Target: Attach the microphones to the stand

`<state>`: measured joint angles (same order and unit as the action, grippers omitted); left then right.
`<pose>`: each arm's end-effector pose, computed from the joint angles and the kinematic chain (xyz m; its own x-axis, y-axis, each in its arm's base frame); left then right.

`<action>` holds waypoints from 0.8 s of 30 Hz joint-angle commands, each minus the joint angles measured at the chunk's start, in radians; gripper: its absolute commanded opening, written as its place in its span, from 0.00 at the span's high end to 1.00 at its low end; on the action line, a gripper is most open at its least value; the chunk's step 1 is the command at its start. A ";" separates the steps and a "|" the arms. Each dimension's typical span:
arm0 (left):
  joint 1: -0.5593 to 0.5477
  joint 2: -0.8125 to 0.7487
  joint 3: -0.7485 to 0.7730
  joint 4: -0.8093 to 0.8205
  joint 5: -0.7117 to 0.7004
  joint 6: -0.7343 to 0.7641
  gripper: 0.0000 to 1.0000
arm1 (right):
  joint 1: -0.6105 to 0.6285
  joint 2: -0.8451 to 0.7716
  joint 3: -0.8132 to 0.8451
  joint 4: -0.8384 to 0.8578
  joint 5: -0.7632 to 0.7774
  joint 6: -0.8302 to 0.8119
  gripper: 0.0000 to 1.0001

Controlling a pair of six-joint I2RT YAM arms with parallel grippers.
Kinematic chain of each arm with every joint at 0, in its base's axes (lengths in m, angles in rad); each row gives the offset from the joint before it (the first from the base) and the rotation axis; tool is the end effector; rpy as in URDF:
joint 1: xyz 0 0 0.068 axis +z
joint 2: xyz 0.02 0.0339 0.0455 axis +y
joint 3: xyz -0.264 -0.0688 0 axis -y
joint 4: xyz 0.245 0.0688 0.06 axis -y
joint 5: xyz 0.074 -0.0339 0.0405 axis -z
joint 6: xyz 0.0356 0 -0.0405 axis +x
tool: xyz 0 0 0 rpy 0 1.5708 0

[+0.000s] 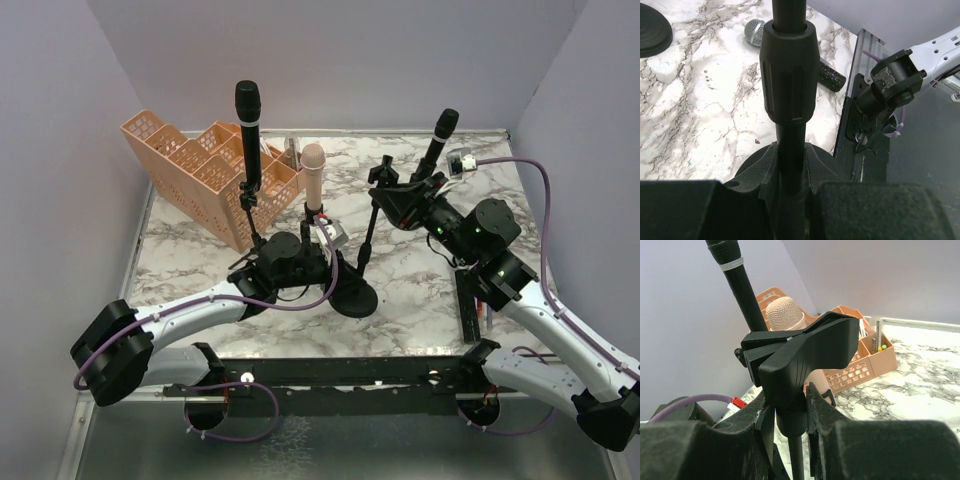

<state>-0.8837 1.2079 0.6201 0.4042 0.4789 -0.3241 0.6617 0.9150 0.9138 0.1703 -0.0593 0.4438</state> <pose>0.1568 -0.2170 0.2551 -0.4198 0.0661 -0.9052 0.8859 0.2466 -0.3929 0.1660 0.1320 0.4009 -0.1632 0.4161 -0.8945 -0.6526 0.6344 0.4142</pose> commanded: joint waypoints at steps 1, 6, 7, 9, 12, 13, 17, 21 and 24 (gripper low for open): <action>-0.001 0.026 -0.017 -0.043 -0.020 0.017 1.00 | 0.003 -0.011 0.042 0.097 0.067 -0.001 0.77; -0.001 0.025 -0.010 -0.051 -0.023 0.039 1.00 | 0.003 -0.026 0.017 0.118 0.011 -0.010 0.77; -0.002 0.022 -0.009 -0.056 -0.027 0.048 0.98 | 0.003 -0.034 0.015 0.115 0.016 -0.010 0.77; -0.002 0.014 -0.005 -0.062 -0.039 0.058 0.79 | 0.003 -0.045 0.010 0.105 -0.006 -0.012 0.78; -0.001 -0.010 -0.001 -0.059 -0.079 0.068 0.46 | 0.003 -0.048 0.007 0.081 -0.115 -0.032 0.78; -0.002 -0.022 -0.001 -0.053 -0.099 0.069 0.42 | 0.003 -0.048 0.001 0.073 -0.151 -0.034 0.78; -0.002 -0.061 0.010 0.003 -0.145 0.056 0.31 | 0.003 -0.045 -0.049 0.069 -0.228 -0.029 0.78; -0.001 -0.098 0.010 0.069 -0.139 0.034 0.26 | 0.003 -0.035 -0.090 0.084 -0.245 0.000 0.78; -0.001 -0.116 0.018 0.104 -0.166 -0.005 0.26 | 0.003 -0.034 -0.114 0.114 -0.263 0.023 0.78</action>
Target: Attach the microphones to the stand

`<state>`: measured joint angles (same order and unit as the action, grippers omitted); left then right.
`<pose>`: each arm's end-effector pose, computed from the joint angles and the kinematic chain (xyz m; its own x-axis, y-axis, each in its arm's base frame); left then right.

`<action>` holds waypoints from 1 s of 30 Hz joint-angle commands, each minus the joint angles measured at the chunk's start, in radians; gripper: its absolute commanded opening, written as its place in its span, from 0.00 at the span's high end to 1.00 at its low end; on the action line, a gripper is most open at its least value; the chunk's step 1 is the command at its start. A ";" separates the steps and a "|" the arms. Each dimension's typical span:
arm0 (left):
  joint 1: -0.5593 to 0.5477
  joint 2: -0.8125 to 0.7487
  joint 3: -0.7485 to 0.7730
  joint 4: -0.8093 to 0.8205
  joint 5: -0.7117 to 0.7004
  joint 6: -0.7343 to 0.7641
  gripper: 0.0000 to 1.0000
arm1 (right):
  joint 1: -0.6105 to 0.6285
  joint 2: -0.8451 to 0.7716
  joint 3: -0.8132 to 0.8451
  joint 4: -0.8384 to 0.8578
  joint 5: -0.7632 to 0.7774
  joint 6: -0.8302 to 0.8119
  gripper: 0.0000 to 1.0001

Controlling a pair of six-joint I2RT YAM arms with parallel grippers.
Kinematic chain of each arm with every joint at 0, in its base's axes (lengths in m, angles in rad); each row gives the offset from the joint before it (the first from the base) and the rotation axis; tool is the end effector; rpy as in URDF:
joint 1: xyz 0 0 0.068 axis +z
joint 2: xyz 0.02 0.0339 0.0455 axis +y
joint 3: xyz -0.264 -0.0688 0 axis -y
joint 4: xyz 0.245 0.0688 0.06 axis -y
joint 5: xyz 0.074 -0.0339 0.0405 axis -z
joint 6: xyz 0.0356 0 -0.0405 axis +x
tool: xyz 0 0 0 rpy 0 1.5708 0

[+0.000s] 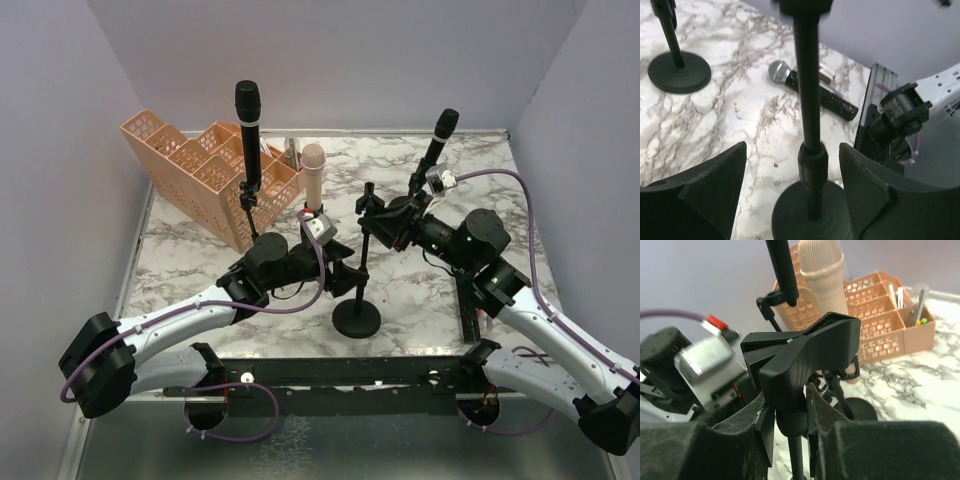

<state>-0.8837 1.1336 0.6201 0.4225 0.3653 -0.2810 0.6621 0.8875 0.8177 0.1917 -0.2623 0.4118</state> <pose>0.1538 -0.2075 0.2748 -0.3182 -0.0205 -0.9478 0.8946 0.3244 -0.3074 0.1595 0.1361 0.3742 -0.2310 0.3101 -0.9222 -0.7685 0.5231 0.3684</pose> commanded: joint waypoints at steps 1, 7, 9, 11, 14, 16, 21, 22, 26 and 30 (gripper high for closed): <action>-0.001 -0.043 0.022 0.098 -0.065 -0.077 0.26 | 0.002 -0.005 -0.021 0.102 -0.065 0.063 0.78; -0.001 0.015 0.037 0.220 -0.002 -0.233 0.43 | 0.002 0.011 -0.038 0.126 -0.089 0.093 0.78; -0.002 0.026 0.038 0.225 -0.014 -0.247 0.45 | 0.002 0.008 -0.052 0.145 -0.098 0.104 0.78; -0.001 0.036 0.043 0.232 -0.025 -0.260 0.47 | 0.002 0.002 -0.070 0.169 -0.104 0.115 0.78; -0.001 0.051 0.067 0.245 -0.014 -0.288 0.52 | 0.002 0.001 -0.087 0.181 -0.104 0.120 0.78; -0.002 0.062 0.086 0.246 0.000 -0.303 0.57 | 0.002 0.001 -0.089 0.178 -0.108 0.120 0.79; -0.001 0.100 0.116 0.246 0.028 -0.309 0.95 | 0.002 -0.009 -0.096 0.177 -0.104 0.131 0.78; -0.002 0.106 0.120 0.246 0.025 -0.305 1.00 | 0.002 -0.012 -0.097 0.175 -0.097 0.134 0.77; 0.000 0.113 0.139 0.246 0.005 -0.275 1.00 | 0.002 -0.039 -0.110 0.147 -0.042 0.134 0.43; 0.017 0.096 0.169 0.237 -0.021 -0.230 1.00 | 0.002 -0.080 -0.140 0.125 -0.004 0.107 0.31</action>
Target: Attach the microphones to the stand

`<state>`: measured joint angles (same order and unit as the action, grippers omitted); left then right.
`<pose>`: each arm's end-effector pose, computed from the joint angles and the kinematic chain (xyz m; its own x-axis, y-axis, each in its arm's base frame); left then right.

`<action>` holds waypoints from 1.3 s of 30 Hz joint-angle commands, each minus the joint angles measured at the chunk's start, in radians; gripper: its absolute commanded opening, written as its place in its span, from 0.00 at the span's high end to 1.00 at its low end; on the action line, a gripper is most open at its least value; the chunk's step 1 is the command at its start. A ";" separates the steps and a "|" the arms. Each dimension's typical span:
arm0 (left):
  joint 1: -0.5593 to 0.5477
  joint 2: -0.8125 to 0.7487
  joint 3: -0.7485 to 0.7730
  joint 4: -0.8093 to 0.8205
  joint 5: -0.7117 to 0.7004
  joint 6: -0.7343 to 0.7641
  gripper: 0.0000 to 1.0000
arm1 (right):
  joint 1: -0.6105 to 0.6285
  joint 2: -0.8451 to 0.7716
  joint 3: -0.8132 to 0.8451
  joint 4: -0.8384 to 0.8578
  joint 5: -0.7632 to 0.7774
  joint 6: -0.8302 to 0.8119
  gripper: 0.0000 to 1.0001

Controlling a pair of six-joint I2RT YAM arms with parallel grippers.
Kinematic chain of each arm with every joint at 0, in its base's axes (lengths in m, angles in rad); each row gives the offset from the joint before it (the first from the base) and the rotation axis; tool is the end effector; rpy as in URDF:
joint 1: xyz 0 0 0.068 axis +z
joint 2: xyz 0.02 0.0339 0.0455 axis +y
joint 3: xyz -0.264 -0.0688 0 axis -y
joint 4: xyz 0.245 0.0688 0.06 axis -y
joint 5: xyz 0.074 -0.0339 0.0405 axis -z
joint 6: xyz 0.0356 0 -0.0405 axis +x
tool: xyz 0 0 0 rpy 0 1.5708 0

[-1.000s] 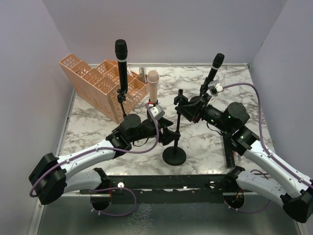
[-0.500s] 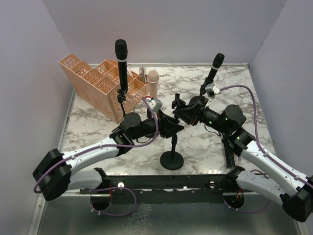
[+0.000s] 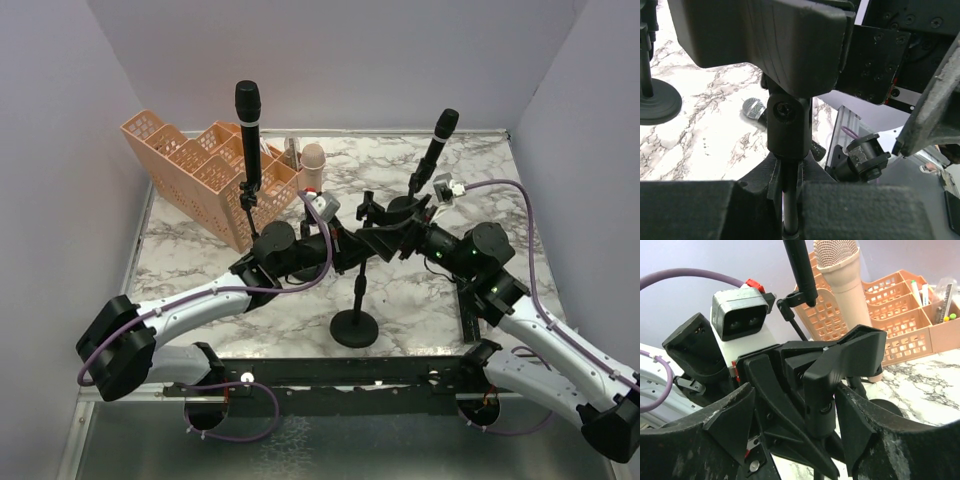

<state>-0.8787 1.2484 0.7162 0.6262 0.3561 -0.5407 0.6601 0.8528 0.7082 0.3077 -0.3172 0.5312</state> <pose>0.1722 -0.2272 0.3014 -0.4341 -0.2323 -0.8704 0.8394 0.2465 -0.4844 0.1542 0.1337 0.3539 -0.3077 0.3704 -0.8764 -0.7769 0.4339 0.4562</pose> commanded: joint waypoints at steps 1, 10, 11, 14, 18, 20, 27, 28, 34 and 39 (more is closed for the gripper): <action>0.019 -0.025 0.083 0.029 -0.014 0.037 1.00 | 0.004 -0.056 -0.035 -0.005 0.053 -0.019 0.31; 0.059 -0.038 0.152 0.006 0.022 0.026 1.00 | 0.005 -0.165 -0.187 -0.050 0.041 -0.031 0.29; 0.059 -0.035 0.157 0.004 0.025 0.022 1.00 | 0.004 -0.173 -0.203 -0.044 0.034 -0.033 0.29; 0.059 -0.033 0.171 0.004 0.039 0.011 1.00 | 0.004 -0.166 -0.231 -0.030 0.023 -0.044 0.30; 0.059 -0.037 0.182 0.004 0.058 -0.001 1.00 | 0.004 -0.125 -0.228 -0.037 0.053 -0.068 0.31; 0.058 -0.043 0.184 0.004 0.065 -0.007 1.00 | 0.004 -0.098 -0.222 -0.042 0.076 -0.077 0.32; 0.059 -0.049 0.187 0.004 0.076 -0.037 1.00 | 0.004 0.022 -0.207 0.040 0.087 -0.106 0.34; 0.059 -0.048 0.189 0.004 0.076 -0.039 1.00 | 0.004 0.045 -0.202 0.057 0.082 -0.109 0.34; 0.058 -0.045 0.185 0.004 0.066 -0.032 1.00 | 0.004 0.159 -0.140 0.113 0.034 -0.099 0.33; 0.058 -0.041 0.174 0.004 0.057 -0.017 1.00 | 0.004 0.105 -0.128 0.106 -0.022 -0.058 0.28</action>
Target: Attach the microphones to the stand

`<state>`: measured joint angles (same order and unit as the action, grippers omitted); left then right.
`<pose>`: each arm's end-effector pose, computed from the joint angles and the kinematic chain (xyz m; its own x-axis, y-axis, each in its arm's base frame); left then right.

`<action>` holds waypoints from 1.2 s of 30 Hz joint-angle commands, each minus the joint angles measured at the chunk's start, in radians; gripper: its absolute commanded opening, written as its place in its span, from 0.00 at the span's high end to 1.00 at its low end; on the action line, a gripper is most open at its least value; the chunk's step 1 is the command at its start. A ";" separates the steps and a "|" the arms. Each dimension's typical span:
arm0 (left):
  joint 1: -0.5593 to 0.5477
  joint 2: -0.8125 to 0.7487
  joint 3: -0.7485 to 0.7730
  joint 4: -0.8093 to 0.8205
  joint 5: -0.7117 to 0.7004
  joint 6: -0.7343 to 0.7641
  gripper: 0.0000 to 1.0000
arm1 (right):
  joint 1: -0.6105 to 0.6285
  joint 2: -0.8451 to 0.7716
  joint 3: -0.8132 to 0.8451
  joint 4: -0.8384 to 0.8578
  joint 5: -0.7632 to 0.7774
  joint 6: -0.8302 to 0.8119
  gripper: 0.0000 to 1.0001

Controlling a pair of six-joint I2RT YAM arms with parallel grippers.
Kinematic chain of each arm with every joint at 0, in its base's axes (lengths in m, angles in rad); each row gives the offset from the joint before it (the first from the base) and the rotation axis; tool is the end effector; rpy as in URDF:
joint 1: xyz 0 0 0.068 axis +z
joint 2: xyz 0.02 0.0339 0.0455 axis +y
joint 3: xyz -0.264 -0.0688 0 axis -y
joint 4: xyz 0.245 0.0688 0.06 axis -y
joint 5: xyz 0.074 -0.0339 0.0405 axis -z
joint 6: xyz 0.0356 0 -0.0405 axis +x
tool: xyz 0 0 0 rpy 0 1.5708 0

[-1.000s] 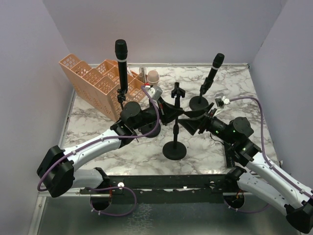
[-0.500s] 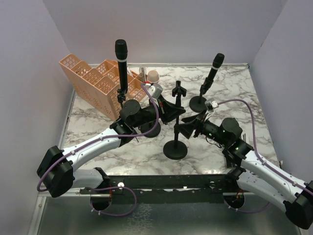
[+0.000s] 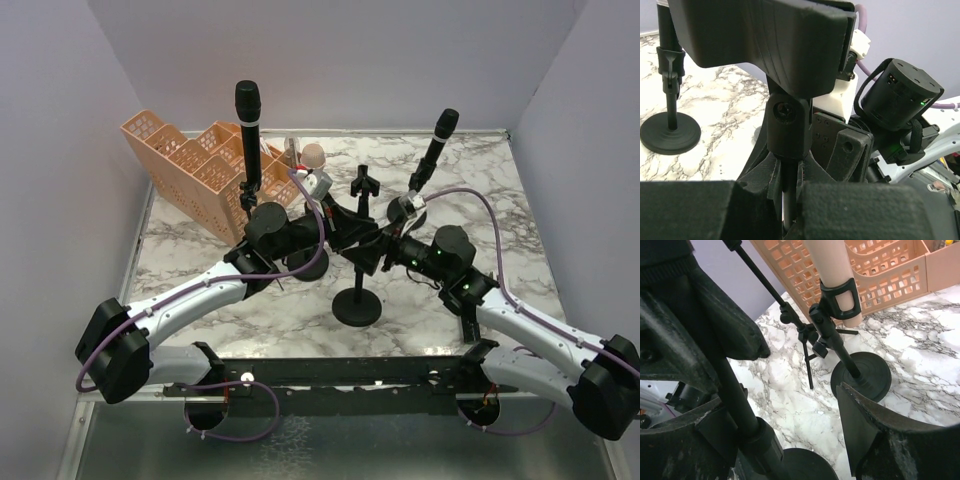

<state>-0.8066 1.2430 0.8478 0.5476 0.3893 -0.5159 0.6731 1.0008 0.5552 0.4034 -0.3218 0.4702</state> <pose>0.1909 -0.2187 0.3407 -0.3662 -0.2775 -0.8882 0.8586 0.2672 -0.4375 0.1745 0.1535 0.2798 -0.4093 0.2234 -0.8846 -0.7325 0.4976 0.4646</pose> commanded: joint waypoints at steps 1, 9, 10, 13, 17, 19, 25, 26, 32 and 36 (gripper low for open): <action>-0.014 -0.035 0.041 0.083 0.023 -0.040 1.00 | -0.009 -0.068 0.019 0.002 -0.021 0.018 0.27; -0.013 -0.022 0.053 0.083 0.054 -0.052 1.00 | -0.009 -0.295 -0.106 -0.122 0.107 0.061 0.26; -0.013 -0.023 0.055 0.083 0.058 -0.054 1.00 | -0.009 -0.308 -0.118 -0.134 0.120 0.057 0.26; -0.014 -0.025 0.058 0.083 0.066 -0.058 1.00 | -0.009 -0.314 -0.135 -0.145 0.118 0.045 0.27; -0.013 -0.026 0.062 0.083 0.078 -0.067 1.00 | -0.009 -0.263 -0.120 -0.139 0.115 0.021 0.30; -0.014 -0.026 0.062 0.083 0.079 -0.071 1.00 | -0.009 -0.223 -0.111 -0.126 0.115 0.006 0.31; -0.014 -0.030 0.056 0.084 0.074 -0.080 1.00 | -0.009 -0.097 -0.061 -0.071 0.120 -0.013 0.33; -0.015 -0.031 0.055 0.084 0.073 -0.081 1.00 | -0.009 -0.078 -0.054 -0.057 0.121 -0.014 0.33; -0.015 -0.036 0.048 0.084 0.070 -0.083 1.00 | -0.009 0.001 -0.007 -0.014 0.086 0.008 0.33; -0.015 -0.034 0.045 0.084 0.067 -0.079 1.00 | -0.009 -0.004 -0.007 -0.003 0.025 0.032 0.33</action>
<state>-0.8005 1.2442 0.8589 0.5350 0.4053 -0.5159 0.6750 0.9852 0.5362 0.4057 -0.3038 0.5064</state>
